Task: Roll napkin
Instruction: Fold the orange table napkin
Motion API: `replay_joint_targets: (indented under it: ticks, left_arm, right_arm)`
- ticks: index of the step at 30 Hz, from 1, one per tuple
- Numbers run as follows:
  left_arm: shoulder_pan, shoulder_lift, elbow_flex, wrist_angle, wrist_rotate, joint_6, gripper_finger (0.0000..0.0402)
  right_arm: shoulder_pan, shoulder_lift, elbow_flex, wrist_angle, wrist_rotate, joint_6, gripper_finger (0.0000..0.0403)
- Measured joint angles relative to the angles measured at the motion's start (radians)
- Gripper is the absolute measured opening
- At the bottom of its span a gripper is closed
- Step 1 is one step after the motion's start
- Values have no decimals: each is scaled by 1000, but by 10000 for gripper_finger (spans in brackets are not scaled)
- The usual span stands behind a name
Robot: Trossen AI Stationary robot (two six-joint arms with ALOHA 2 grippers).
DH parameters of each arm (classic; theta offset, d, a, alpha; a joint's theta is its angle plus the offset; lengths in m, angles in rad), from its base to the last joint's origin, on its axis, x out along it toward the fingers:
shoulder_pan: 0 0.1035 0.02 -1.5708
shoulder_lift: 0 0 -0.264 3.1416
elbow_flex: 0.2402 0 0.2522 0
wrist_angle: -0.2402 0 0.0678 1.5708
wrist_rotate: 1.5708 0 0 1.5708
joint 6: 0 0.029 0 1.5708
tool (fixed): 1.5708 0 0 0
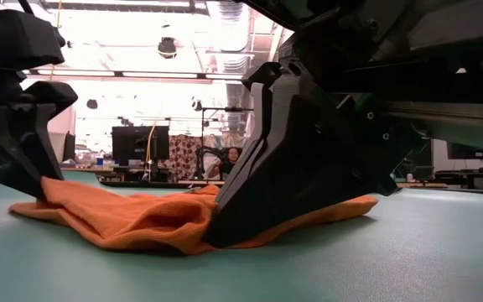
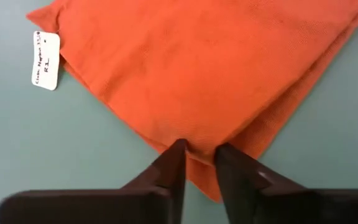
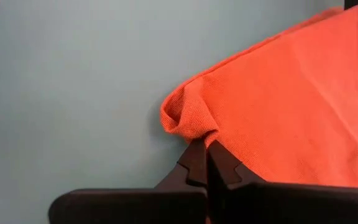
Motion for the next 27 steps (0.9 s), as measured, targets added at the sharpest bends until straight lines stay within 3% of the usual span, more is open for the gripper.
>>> replay_joint_targets:
  ticks: [5, 12, 22, 27]
  left_arm:
    - [11, 0, 0, 0, -9, 63, 8]
    - [-3, -3, 95, -160, -17, 120, 0]
    - [-18, 47, 96, -187, 250, 133, 0]
    - [-17, 52, 98, -183, 320, 160, 2]
  right_arm:
    - [0, 0, 0, 0, 0, 0, 7]
    - [0, 0, 0, 0, 0, 1, 7]
    - [-3, 0, 0, -14, 0, 3, 7]
    - [-6, 0, 0, -17, 0, 3, 7]
